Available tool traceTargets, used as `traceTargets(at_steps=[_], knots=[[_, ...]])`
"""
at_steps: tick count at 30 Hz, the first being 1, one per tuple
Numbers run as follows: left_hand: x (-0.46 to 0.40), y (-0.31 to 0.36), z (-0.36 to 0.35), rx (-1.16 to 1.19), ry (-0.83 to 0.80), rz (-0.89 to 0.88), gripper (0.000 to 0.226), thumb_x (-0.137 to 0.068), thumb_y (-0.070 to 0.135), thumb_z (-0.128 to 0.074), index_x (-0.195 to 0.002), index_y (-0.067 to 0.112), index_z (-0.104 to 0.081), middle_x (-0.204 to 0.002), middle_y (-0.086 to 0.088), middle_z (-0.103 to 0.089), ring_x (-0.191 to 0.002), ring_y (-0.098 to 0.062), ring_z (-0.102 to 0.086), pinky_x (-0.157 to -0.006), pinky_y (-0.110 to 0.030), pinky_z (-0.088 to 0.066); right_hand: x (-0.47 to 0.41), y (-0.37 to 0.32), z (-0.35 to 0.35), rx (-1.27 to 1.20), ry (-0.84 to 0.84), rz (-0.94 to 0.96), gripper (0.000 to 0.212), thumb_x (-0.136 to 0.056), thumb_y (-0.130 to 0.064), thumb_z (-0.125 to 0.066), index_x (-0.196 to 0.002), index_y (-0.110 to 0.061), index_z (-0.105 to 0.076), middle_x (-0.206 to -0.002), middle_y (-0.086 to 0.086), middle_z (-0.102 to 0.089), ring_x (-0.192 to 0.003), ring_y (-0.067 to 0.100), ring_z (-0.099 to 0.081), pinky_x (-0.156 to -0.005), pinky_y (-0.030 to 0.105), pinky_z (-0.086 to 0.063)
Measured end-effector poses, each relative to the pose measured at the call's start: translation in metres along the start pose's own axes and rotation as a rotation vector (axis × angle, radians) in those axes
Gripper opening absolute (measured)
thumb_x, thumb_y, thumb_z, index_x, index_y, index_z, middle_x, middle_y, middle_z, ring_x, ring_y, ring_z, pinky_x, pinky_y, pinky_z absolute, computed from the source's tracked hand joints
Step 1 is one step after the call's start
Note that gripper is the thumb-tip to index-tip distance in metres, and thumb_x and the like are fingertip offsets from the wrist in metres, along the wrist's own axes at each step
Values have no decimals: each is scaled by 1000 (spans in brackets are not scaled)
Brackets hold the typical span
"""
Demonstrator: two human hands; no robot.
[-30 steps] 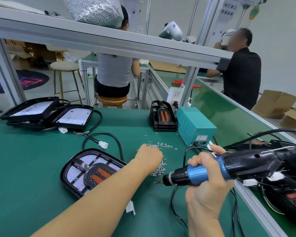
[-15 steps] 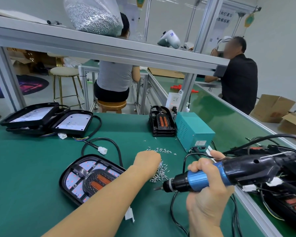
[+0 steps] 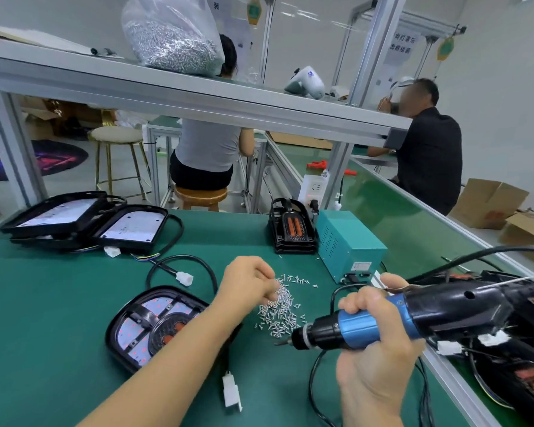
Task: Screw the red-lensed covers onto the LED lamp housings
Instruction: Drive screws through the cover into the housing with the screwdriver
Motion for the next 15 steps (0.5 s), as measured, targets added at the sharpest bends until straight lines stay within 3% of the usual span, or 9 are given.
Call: traceTargets(at_steps=[2,5,10,15], knots=[[15,-4,19,415,-5,97,15,-80,-7,-69,-87,2,-60,-63,-10,-70,-58,-17,-68,-54,-23,-54,-2,-1,-4,-41,9,11,26,-68,1,-54,-88,-15,-54,-50,-2,-48,-49,16,-47,-59,28,-43],[41,-18,44,726,3,148,22,-77,-18,-62,-87,2,-55,-68,-9,-70,-63,-19,-71,-54,-22,-55,-3,2,-12,-132,-46,-40,25,-69,-2,-52,-90,-17,-54,-53,-3,-47,-49,14,-47,-59,26,-45],[83,-42,77,901,88,183,28,-75,-25,-55,-88,-1,-56,-75,-11,-69,-68,-20,-72,-57,-22,-57,12,10,-36,-209,-98,-170,24,-69,-6,-52,-90,-17,-52,-53,-5,-46,-49,13,-44,-58,25,-44],[106,-54,93,1091,180,166,26,-63,-15,-59,-84,1,-58,-71,-10,-70,-65,-16,-71,-55,-20,-56,31,18,-59,-312,-157,-250,22,-69,-8,-51,-89,-18,-52,-55,-6,-46,-49,11,-44,-58,24,-45]])
Point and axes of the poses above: each hand's wrist, its own x-axis away from the middle knuckle, its own z-axis out of the back of the hand, y = z × x, the point moved 1 cm from there along -x, towards the middle knuckle
